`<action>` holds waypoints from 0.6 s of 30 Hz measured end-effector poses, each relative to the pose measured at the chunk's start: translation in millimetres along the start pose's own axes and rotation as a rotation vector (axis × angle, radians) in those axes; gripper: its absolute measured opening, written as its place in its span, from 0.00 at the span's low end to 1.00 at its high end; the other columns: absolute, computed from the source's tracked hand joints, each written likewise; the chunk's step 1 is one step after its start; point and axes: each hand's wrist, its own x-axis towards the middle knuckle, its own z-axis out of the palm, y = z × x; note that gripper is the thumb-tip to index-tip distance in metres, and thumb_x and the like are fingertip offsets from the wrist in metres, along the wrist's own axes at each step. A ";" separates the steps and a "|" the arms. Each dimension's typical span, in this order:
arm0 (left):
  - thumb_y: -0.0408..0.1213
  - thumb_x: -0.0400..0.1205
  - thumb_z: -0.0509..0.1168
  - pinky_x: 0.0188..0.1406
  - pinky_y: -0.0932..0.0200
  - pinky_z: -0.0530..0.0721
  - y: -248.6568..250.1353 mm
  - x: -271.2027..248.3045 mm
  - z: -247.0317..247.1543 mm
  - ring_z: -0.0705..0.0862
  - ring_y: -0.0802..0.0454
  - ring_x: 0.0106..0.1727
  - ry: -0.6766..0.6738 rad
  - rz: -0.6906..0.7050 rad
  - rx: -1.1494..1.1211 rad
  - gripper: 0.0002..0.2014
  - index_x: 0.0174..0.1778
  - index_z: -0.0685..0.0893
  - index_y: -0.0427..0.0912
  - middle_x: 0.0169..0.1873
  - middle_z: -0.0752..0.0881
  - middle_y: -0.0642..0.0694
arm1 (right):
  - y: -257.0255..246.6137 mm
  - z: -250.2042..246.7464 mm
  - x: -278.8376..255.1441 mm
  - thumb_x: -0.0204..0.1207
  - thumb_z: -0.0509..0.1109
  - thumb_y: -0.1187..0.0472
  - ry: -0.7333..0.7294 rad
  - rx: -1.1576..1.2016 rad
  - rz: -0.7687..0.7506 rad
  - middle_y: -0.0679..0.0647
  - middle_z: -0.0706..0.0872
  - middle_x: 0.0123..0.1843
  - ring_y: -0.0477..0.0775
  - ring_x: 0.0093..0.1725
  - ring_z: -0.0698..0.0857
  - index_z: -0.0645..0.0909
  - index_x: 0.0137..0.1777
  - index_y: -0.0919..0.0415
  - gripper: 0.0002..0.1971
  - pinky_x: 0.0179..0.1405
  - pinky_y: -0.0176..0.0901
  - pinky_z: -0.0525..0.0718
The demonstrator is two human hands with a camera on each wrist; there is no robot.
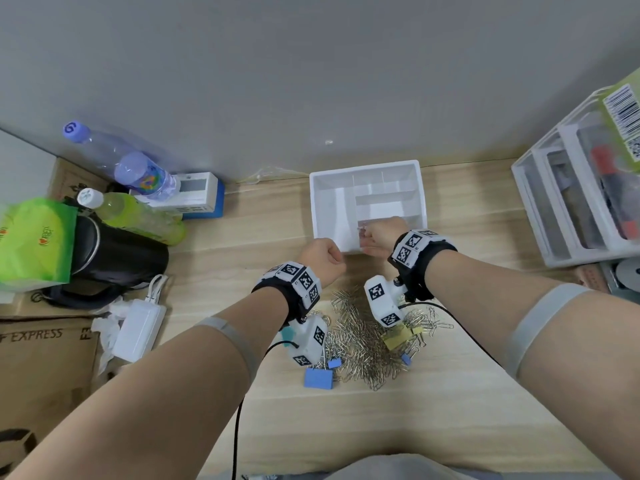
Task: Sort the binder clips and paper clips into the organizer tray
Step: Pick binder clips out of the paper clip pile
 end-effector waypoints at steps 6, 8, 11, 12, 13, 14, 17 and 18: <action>0.35 0.75 0.68 0.45 0.59 0.83 0.1 1.6 1.1 0.83 0.51 0.44 -0.032 0.007 0.024 0.04 0.44 0.85 0.45 0.38 0.82 0.53 | 2.8 -0.4 -1.6 0.80 0.66 0.62 0.037 -0.075 -0.041 0.58 0.87 0.53 0.52 0.44 0.87 0.82 0.54 0.61 0.06 0.39 0.40 0.87; 0.35 0.75 0.68 0.46 0.57 0.85 1.8 0.1 1.4 0.85 0.50 0.45 -0.035 0.017 0.035 0.03 0.42 0.85 0.46 0.37 0.82 0.54 | 2.3 -2.7 -6.8 0.80 0.67 0.63 0.067 -0.110 -0.055 0.59 0.88 0.53 0.53 0.46 0.88 0.83 0.56 0.63 0.09 0.45 0.44 0.89; 0.34 0.75 0.68 0.43 0.59 0.83 3.8 -4.9 2.7 0.85 0.49 0.45 -0.053 0.032 0.055 0.03 0.40 0.83 0.47 0.37 0.82 0.53 | 3.5 -6.7 -20.4 0.79 0.62 0.69 0.164 -0.132 -0.056 0.64 0.90 0.48 0.62 0.50 0.91 0.84 0.49 0.71 0.09 0.57 0.58 0.89; 0.34 0.75 0.68 0.42 0.59 0.83 3.7 -6.1 3.3 0.85 0.49 0.44 -0.063 0.037 0.059 0.03 0.39 0.83 0.47 0.36 0.82 0.54 | 4.3 -8.1 -24.8 0.79 0.61 0.70 0.188 -0.129 -0.060 0.63 0.90 0.44 0.63 0.51 0.91 0.83 0.44 0.69 0.09 0.57 0.60 0.88; 0.35 0.74 0.68 0.42 0.58 0.84 4.1 -8.3 4.1 0.85 0.49 0.44 -0.077 0.039 0.066 0.03 0.39 0.82 0.48 0.36 0.82 0.54 | 5.7 -9.9 -29.6 0.79 0.60 0.70 0.207 -0.132 -0.063 0.60 0.89 0.41 0.63 0.50 0.92 0.83 0.43 0.66 0.10 0.56 0.61 0.89; 0.36 0.73 0.69 0.43 0.57 0.85 4.1 -10.5 5.7 0.84 0.50 0.43 -0.086 0.046 0.076 0.03 0.40 0.83 0.47 0.37 0.82 0.53 | 7.7 -12.4 -34.3 0.80 0.59 0.68 0.222 -0.143 -0.071 0.58 0.88 0.39 0.62 0.48 0.92 0.83 0.43 0.64 0.10 0.53 0.61 0.90; 0.37 0.75 0.71 0.41 0.58 0.82 5.4 -18.3 12.5 0.83 0.51 0.42 -0.097 0.064 0.117 0.05 0.44 0.85 0.43 0.36 0.81 0.53 | 16.5 -21.2 -47.5 0.78 0.61 0.65 0.229 -0.194 -0.089 0.63 0.90 0.37 0.65 0.42 0.92 0.83 0.40 0.62 0.10 0.47 0.63 0.91; 0.37 0.75 0.71 0.40 0.59 0.80 5.5 -20.8 15.3 0.83 0.51 0.42 -0.100 0.074 0.135 0.04 0.44 0.85 0.43 0.36 0.81 0.53 | 20.8 -24.2 -52.2 0.78 0.62 0.65 0.223 -0.210 -0.082 0.64 0.91 0.37 0.65 0.42 0.92 0.84 0.41 0.62 0.09 0.46 0.64 0.91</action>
